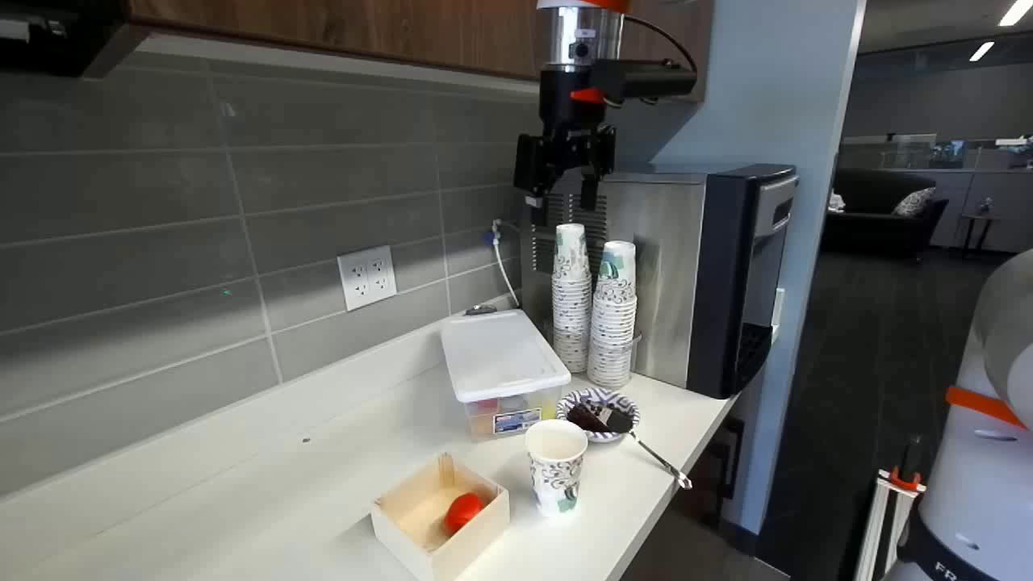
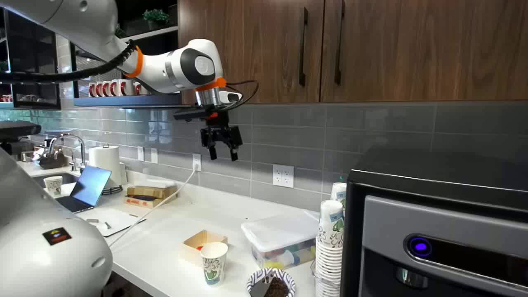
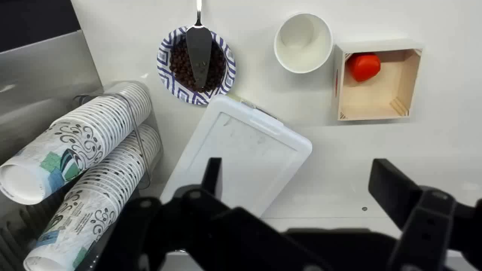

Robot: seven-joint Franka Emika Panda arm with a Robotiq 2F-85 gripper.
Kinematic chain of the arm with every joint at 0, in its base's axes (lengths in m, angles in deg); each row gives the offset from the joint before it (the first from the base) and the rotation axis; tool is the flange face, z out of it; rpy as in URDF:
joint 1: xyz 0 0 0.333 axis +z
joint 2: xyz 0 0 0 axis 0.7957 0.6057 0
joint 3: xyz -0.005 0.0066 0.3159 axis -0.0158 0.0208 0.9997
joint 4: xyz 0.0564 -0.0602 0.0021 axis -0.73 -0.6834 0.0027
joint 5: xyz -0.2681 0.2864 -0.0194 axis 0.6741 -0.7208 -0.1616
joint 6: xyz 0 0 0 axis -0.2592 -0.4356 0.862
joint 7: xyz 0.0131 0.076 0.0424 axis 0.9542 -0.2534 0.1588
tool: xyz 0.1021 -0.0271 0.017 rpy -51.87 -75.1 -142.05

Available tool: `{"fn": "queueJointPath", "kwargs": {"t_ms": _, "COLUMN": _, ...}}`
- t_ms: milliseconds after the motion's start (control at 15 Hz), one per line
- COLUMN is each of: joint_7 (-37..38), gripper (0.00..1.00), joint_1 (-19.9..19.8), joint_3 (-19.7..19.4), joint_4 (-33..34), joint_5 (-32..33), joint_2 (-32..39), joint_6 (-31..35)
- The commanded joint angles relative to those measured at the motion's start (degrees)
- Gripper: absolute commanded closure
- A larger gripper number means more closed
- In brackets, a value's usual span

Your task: Use the silver spatula to stir the contents of the white plate

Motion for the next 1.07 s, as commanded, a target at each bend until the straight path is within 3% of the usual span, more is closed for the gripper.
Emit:
{"fn": "queueJointPath", "kwargs": {"t_ms": 0, "joint_7": 0.4, "gripper": 0.0, "joint_1": 0.8, "joint_3": -0.6, "joint_4": 0.1, "joint_5": 0.4, "joint_2": 0.1, "joint_6": -0.1}}
{"fn": "queueJointPath", "kwargs": {"t_ms": 600, "joint_7": 2.1, "gripper": 0.0, "joint_1": -0.2, "joint_3": 0.2, "joint_4": -0.7, "joint_5": 2.6, "joint_2": 0.8, "joint_6": -0.1}}
{"fn": "queueJointPath", "kwargs": {"t_ms": 1000, "joint_7": 8.1, "gripper": 0.0, "joint_1": -1.5, "joint_3": 0.6, "joint_4": -6.4, "joint_5": 7.1, "joint_2": 2.9, "joint_6": -1.1}}
